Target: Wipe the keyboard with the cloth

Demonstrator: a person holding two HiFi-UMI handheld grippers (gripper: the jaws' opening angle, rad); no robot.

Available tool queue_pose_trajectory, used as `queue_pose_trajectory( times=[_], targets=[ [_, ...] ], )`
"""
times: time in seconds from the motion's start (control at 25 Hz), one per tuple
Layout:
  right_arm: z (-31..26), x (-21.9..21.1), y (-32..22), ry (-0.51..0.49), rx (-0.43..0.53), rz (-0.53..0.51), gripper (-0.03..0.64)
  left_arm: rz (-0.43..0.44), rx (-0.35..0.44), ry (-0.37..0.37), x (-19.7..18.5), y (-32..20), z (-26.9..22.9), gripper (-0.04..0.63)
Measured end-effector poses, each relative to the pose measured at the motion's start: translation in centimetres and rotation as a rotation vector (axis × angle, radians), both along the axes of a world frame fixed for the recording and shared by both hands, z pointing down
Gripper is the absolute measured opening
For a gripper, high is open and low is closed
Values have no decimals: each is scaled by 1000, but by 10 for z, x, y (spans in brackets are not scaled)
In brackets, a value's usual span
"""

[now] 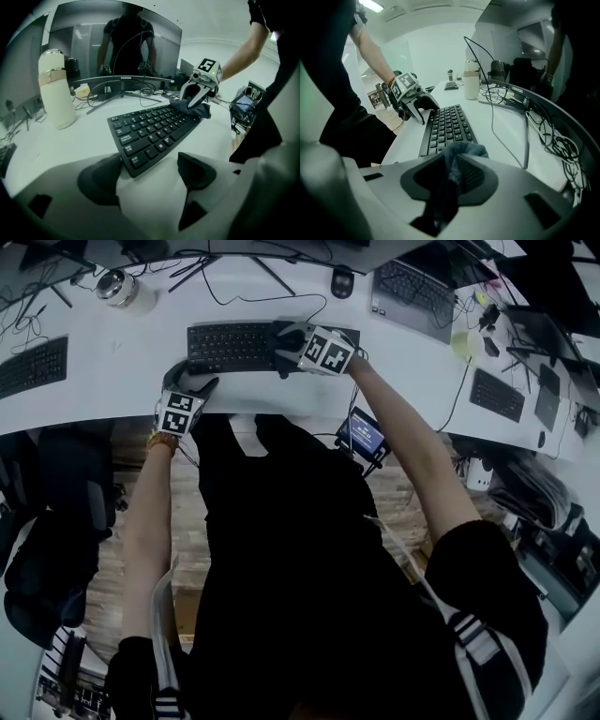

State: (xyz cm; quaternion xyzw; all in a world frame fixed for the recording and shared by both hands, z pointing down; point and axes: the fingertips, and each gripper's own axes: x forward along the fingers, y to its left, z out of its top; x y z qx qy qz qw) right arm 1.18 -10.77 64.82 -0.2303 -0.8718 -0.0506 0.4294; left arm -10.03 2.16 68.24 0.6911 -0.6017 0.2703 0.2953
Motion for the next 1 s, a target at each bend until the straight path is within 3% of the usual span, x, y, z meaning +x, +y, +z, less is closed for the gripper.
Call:
queue_pose_trajectory(
  times=[1.0],
  targets=[
    [3, -64, 41, 26, -24, -53, 81, -5, 5, -11, 2, -1, 2, 380]
  ],
)
